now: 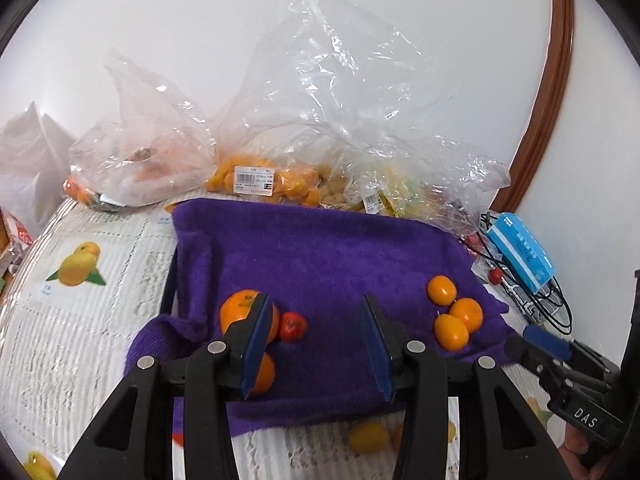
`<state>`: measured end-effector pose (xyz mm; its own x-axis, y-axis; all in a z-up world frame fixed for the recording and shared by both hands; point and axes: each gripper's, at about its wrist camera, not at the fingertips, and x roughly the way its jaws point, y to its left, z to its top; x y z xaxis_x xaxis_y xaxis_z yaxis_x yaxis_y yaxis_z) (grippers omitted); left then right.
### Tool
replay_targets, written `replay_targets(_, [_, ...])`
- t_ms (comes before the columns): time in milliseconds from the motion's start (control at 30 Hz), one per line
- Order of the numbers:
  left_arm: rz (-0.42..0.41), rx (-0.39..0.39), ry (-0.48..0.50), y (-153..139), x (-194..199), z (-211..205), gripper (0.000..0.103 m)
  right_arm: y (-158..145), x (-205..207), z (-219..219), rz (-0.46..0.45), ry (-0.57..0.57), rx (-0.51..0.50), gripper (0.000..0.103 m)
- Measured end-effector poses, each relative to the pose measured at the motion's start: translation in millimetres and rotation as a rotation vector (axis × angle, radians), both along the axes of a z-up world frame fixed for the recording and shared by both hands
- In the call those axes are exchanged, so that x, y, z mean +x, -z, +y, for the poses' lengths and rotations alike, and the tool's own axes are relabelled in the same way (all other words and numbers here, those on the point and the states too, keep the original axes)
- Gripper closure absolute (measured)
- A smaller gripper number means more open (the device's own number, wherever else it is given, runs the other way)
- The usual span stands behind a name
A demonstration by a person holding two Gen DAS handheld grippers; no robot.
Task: Organize fruits
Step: 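Open both tools to release the tangerine and tomato on the towel, then withdraw the right tool and grasp a yellow-brown round fruit from the table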
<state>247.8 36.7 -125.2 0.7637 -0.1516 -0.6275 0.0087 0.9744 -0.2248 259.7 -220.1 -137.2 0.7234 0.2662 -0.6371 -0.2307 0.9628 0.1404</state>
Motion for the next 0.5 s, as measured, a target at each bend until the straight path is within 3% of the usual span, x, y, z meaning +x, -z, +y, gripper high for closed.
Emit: replay_targets(500, [0.058,0.02,-0.058,25.2,-65.9,38.3,0.06,17.8,-49.0,17.2,0.08,-0.039,0.028,0.069])
